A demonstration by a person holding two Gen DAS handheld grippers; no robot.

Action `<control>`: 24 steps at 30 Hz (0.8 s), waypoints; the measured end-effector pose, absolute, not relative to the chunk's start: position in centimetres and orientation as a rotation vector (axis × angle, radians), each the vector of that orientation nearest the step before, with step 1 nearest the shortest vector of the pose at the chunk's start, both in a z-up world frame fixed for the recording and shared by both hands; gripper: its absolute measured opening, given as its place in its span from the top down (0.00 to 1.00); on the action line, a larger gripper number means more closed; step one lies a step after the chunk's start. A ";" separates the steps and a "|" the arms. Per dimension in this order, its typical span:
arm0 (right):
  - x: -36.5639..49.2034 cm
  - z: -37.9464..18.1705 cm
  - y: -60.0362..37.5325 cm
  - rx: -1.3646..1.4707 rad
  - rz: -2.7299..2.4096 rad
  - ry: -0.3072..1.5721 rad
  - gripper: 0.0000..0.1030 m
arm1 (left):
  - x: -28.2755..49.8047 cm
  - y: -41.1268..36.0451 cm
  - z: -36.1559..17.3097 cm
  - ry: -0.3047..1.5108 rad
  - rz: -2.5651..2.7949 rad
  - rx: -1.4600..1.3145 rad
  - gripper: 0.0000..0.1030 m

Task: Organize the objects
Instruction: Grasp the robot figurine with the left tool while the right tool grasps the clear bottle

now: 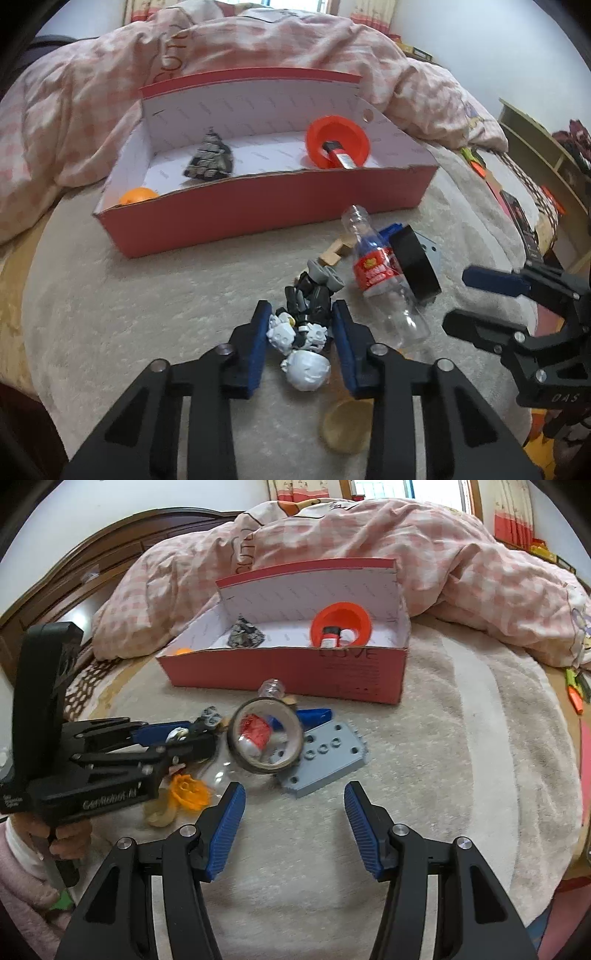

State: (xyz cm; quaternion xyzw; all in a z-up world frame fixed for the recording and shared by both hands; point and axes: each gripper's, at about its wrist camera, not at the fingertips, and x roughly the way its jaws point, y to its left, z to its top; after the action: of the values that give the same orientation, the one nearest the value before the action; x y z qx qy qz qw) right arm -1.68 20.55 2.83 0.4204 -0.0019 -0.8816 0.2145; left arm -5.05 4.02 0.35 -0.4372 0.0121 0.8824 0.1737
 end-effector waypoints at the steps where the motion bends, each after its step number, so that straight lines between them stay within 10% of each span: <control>1: -1.6 2.8 20.4 1.167 -2.431 -0.018 0.44 | -5.0 3.7 0.4 0.024 2.509 -1.241 0.69; 24: -5.6 1.6 15.3 1.255 -2.366 -0.132 0.53 | -5.0 1.3 -0.2 -0.053 2.570 -1.242 0.69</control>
State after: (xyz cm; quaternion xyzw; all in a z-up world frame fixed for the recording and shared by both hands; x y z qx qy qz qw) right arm -5.65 15.35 1.60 0.4556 -0.0478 -0.8591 0.2280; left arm -5.00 1.25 -0.24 -0.4305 -0.0183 0.8911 0.1428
